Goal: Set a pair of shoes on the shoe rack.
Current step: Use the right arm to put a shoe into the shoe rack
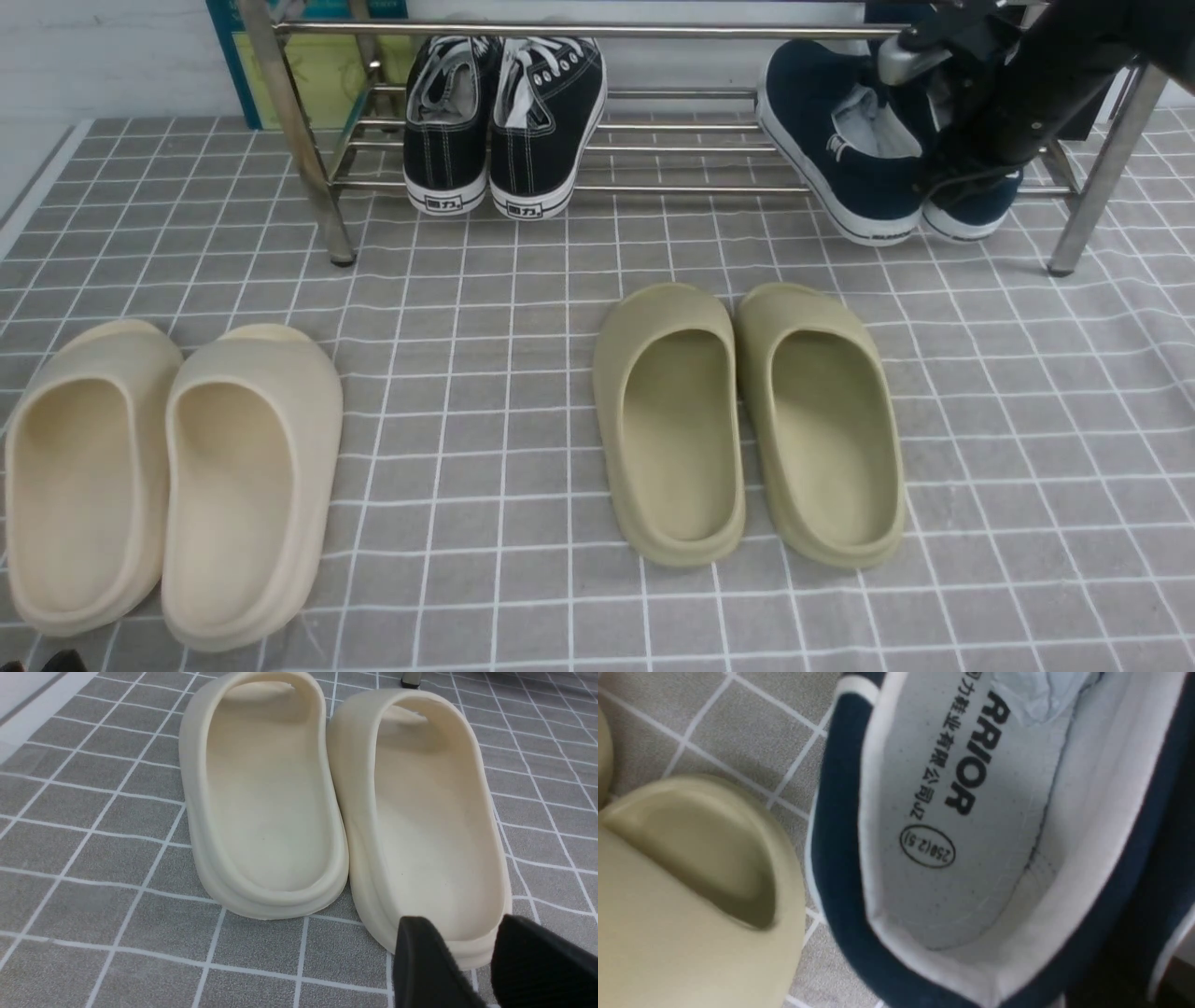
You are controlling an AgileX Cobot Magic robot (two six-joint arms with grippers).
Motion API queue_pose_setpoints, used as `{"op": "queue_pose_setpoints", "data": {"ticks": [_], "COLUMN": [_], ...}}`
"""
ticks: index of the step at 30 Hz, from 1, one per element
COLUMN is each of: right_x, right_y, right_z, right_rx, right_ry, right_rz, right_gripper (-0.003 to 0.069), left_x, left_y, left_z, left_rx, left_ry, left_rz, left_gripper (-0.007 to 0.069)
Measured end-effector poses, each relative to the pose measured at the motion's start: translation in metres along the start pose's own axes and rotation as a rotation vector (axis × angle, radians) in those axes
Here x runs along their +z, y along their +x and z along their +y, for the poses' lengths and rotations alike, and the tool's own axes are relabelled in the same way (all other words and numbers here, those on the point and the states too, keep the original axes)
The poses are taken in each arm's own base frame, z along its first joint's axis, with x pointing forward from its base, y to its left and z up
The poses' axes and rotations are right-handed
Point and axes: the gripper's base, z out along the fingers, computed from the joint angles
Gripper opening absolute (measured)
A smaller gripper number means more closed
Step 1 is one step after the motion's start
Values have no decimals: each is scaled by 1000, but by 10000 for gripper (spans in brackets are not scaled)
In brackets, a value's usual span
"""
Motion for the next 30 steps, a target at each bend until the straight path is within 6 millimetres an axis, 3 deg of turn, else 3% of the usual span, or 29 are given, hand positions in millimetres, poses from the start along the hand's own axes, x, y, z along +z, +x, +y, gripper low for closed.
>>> {"op": "queue_pose_setpoints", "data": {"ticks": [5, 11, 13, 17, 23, 26, 30], "right_x": [1, -4, -16, -43, -92, -116, -127], "right_y": [0, -5, -7, -12, -14, -12, -6], "right_z": [0, -3, -5, -4, 5, 9, 8], "right_rx": [29, 90, 94, 107, 113, 105, 85], "right_ry": [2, 37, 58, 70, 44, 43, 79], "right_rz": [-4, -42, -58, -90, -103, -91, -39], "right_gripper": [90, 309, 428, 542, 556, 510, 421], "left_x": [0, 0, 0, 0, 0, 0, 0], "left_y": [0, 0, 0, 0, 0, 0, 0], "left_z": [0, 0, 0, 0, 0, 0, 0], "left_rx": [0, 0, 0, 0, 0, 0, 0], "left_ry": [0, 0, 0, 0, 0, 0, 0], "left_rz": [0, 0, 0, 0, 0, 0, 0], "left_gripper": [239, 239, 239, 239, 239, 239, 239]}}
